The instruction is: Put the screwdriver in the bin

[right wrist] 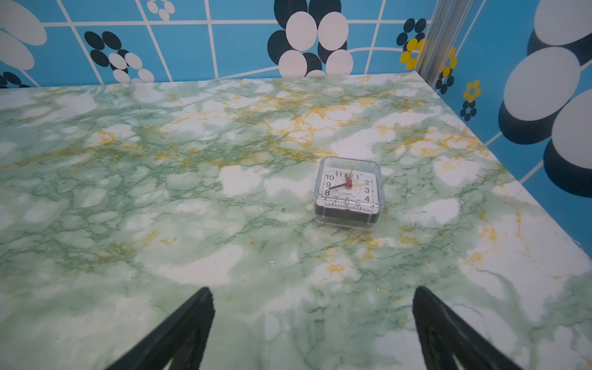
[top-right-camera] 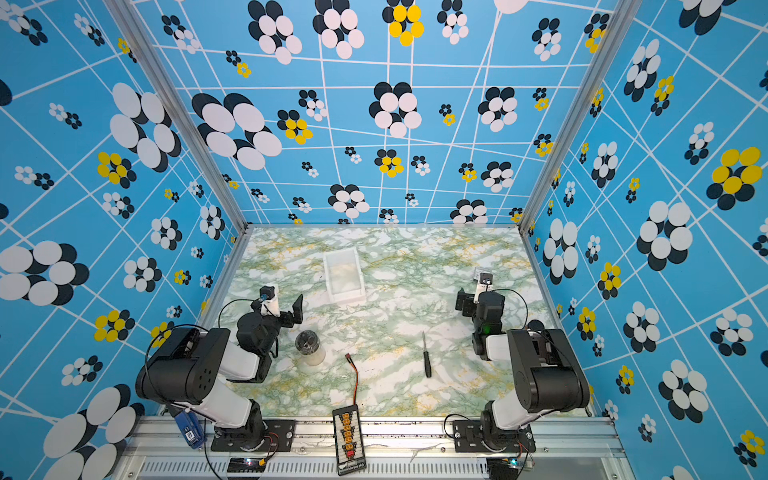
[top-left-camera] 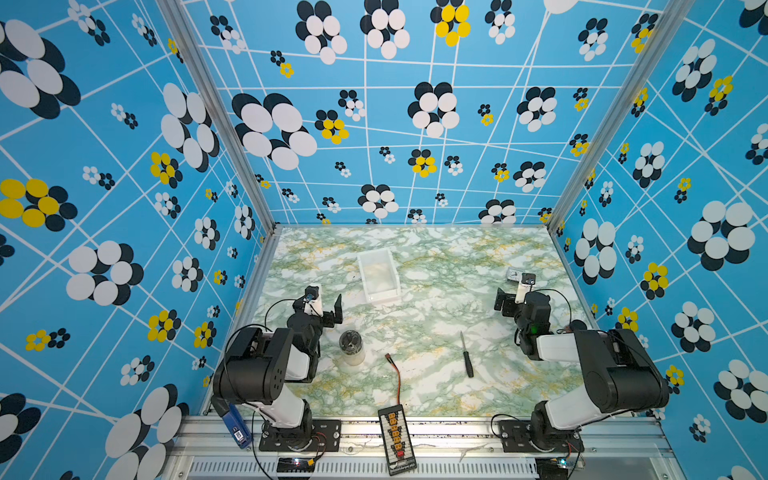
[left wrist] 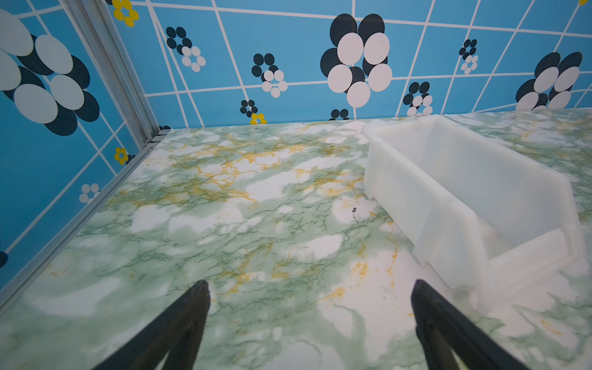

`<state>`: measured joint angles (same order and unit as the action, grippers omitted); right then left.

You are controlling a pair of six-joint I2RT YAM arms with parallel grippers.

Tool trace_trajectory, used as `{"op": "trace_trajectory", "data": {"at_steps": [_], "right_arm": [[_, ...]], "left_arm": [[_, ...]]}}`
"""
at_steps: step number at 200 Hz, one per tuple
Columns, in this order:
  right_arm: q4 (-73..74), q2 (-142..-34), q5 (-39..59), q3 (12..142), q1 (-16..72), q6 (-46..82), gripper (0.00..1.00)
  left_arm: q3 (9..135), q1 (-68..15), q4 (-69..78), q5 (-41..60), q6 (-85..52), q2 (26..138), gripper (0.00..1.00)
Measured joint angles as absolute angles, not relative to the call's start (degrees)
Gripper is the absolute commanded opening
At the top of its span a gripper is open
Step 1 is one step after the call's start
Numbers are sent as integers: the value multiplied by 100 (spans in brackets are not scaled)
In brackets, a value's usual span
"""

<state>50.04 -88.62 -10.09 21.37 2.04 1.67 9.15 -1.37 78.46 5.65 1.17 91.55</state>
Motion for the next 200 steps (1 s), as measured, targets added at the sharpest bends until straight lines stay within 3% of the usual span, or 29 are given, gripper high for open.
{"op": "trace_trajectory", "data": {"at_steps": [74, 108, 155, 200], "right_arm": [[4989, -8858, -1061, 2141, 204, 174, 99], [4091, -8409, -1256, 2523, 204, 233, 99], [1155, -7518, -1525, 4165, 226, 1092, 99], [-1549, -6764, -1518, 4941, 1072, 2189, 79]], "left_arm": [[915, -276, 7776, 972, 464, 9150, 99], [921, -276, 7347, 1048, 561, 8687, 99], [1925, -294, 4574, 1072, 569, 6869, 99], [2779, -305, 1865, 882, 1020, 6361, 99]]}}
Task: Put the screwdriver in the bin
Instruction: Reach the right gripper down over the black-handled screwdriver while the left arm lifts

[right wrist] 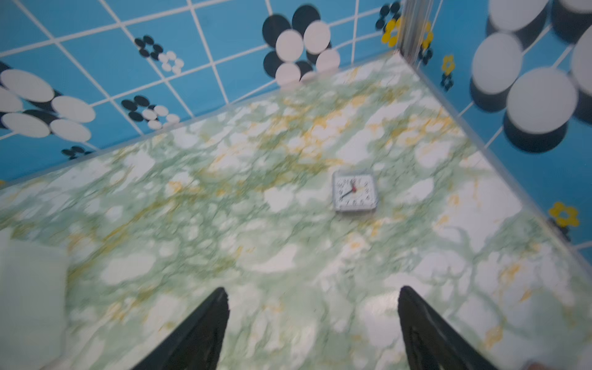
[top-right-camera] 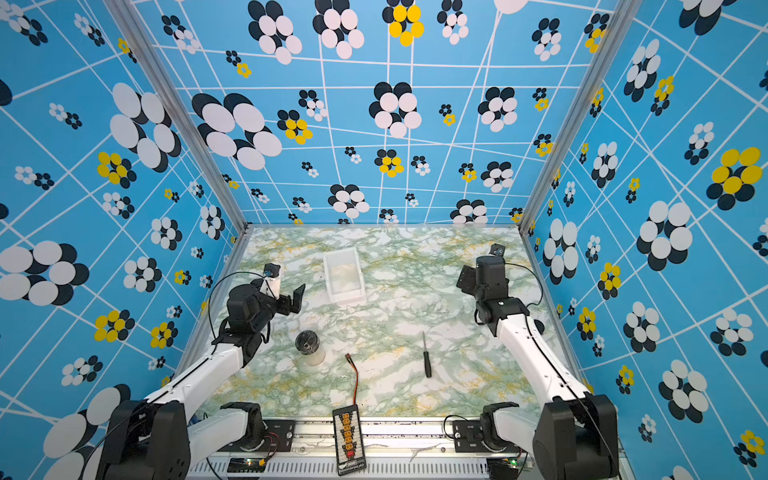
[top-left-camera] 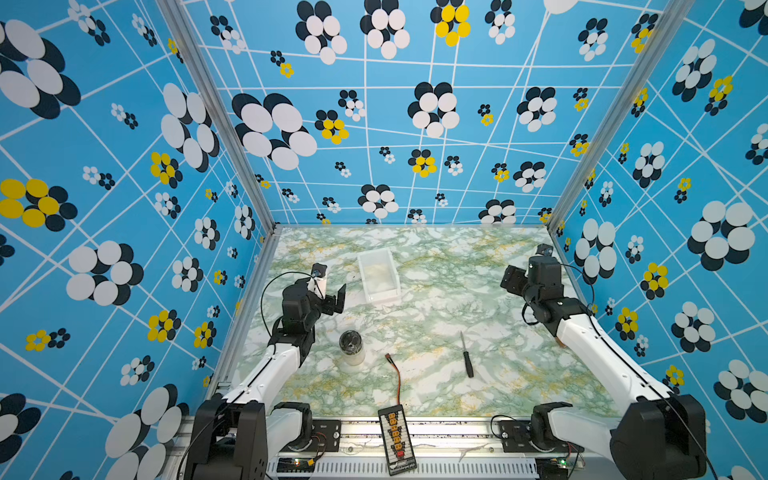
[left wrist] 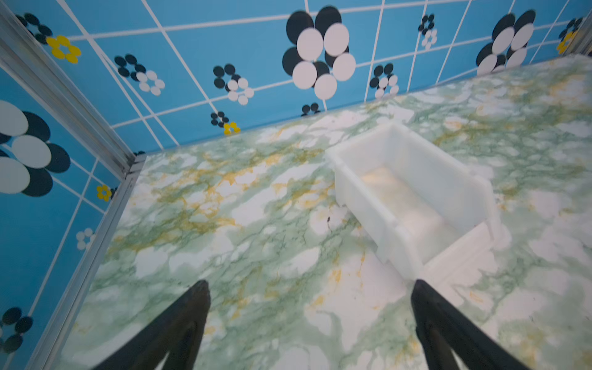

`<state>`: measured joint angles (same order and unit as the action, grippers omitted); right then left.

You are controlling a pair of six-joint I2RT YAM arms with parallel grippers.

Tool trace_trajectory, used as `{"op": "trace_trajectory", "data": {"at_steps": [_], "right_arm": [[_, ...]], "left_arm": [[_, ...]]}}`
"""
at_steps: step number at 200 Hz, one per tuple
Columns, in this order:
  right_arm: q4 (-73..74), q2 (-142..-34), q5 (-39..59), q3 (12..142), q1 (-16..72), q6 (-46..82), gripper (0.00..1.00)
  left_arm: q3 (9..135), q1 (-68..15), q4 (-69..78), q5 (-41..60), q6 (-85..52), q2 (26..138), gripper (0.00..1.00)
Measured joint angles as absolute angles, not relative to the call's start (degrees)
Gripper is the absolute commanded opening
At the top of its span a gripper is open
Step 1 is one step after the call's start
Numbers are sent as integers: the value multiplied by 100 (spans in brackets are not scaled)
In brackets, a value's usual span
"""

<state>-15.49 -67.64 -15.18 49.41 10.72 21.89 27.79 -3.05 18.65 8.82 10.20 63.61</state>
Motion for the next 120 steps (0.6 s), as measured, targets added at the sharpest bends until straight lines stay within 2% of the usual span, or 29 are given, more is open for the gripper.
{"op": "trace_trajectory", "data": {"at_steps": [10, 49, 82, 120], "right_arm": [[-2123, -6744, -1387, 5022, 1328, 2388, 71], [-3798, -6744, -1009, 4995, 2580, 3183, 70], [-4204, -6652, -762, 4521, 3540, 3765, 67], [-4353, -6777, -707, 4246, 4062, 4119, 66]], "left_arm": [[2930, -305, 1282, 766, 1131, 6278, 99], [3588, -305, -580, 432, 1492, 5935, 99], [4403, -305, -1852, 458, 1686, 5867, 99], [5236, -309, -2976, 1035, 2073, 5859, 99]]}}
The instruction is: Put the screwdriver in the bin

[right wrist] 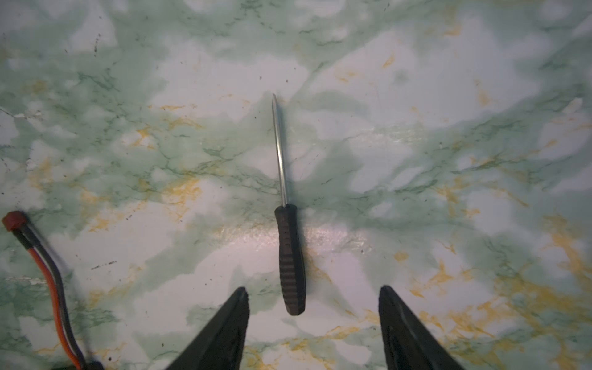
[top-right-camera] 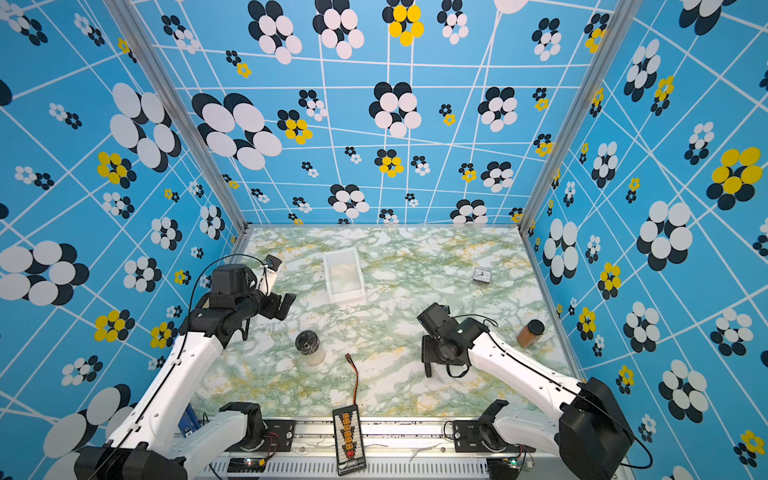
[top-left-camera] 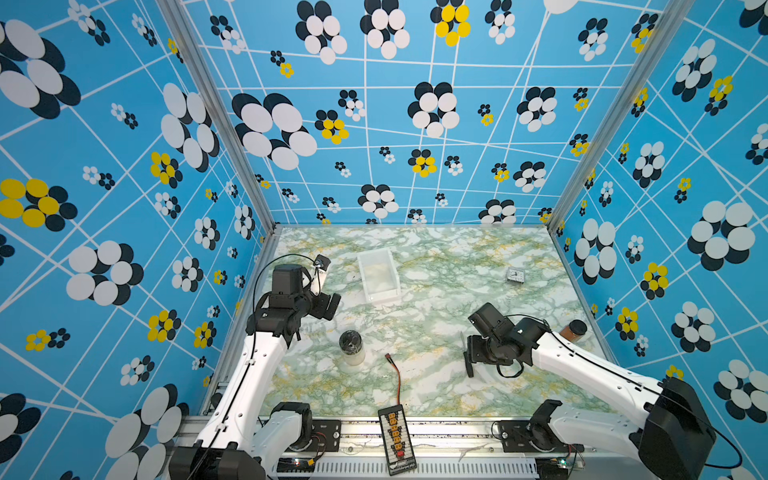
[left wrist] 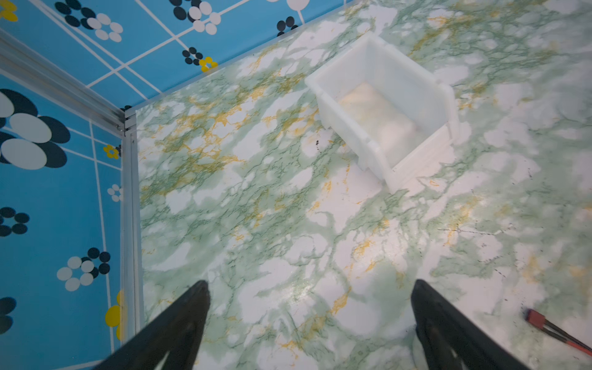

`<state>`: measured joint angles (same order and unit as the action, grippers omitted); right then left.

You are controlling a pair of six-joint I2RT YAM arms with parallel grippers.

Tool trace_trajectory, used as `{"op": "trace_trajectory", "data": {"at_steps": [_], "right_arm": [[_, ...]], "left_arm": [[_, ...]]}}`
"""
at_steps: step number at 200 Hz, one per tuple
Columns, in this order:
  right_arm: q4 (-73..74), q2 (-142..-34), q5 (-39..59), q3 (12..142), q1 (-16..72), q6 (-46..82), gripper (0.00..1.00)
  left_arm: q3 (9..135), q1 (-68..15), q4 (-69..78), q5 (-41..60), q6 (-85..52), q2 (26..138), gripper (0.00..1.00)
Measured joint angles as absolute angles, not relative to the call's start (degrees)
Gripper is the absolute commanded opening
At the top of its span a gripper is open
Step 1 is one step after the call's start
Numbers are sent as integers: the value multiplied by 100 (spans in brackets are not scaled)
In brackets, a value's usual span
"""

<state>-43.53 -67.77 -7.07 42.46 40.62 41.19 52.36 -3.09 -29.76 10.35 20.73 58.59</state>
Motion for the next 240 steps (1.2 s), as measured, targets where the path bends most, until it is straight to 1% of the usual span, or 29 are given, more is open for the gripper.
{"op": "trace_trajectory", "data": {"at_steps": [28, 35, 49, 56, 64, 124, 131, 178, 190, 198, 209, 219, 240], "right_arm": [[-4182, -7052, -674, 4213, 4206, 4185, 64], [-4104, -7120, -663, 4165, 4246, 4200, 60], [-3983, -7242, -600, 4062, 4298, 4237, 58], [-3938, -7308, -561, 4025, 4307, 4246, 53], [-3883, -7380, -541, 3992, 4313, 4261, 51], [-3736, -7728, -523, 3979, 4460, 4270, 49], [-3721, -7762, -541, 3979, 4475, 4270, 46], [-3656, -8027, -635, 3931, 4541, 4276, 44], [-3645, -8027, -674, 3929, 4576, 4287, 41], [-3640, -8027, -692, 3927, 4598, 4296, 37], [-3638, -8027, -696, 3924, 4613, 4324, 35], [-3638, -8034, -698, 3924, 4613, 4342, 28], [-3634, -8040, -703, 3924, 4617, 4377, 26]], "left_arm": [[5854, -316, -3857, 1509, 2178, 5916, 99], [6014, -325, -4051, 1619, 2176, 5955, 99], [6320, -375, -4379, 1809, 2165, 6058, 99], [6445, -410, -4519, 1874, 2156, 6112, 99], [6569, -447, -4661, 1922, 2141, 6171, 99], [7122, -502, -5201, 2174, 1861, 6396, 99], [7181, -502, -5236, 2193, 1841, 6416, 99], [7426, -504, -5280, 2364, 1651, 6493, 99], [7435, -504, -5277, 2377, 1627, 6495, 99], [7439, -504, -5280, 2381, 1621, 6495, 99], [7450, -504, -5280, 2383, 1608, 6495, 99], [7470, -504, -5286, 2383, 1603, 6501, 99], [7553, -508, -5299, 2383, 1586, 6552, 99]]}}
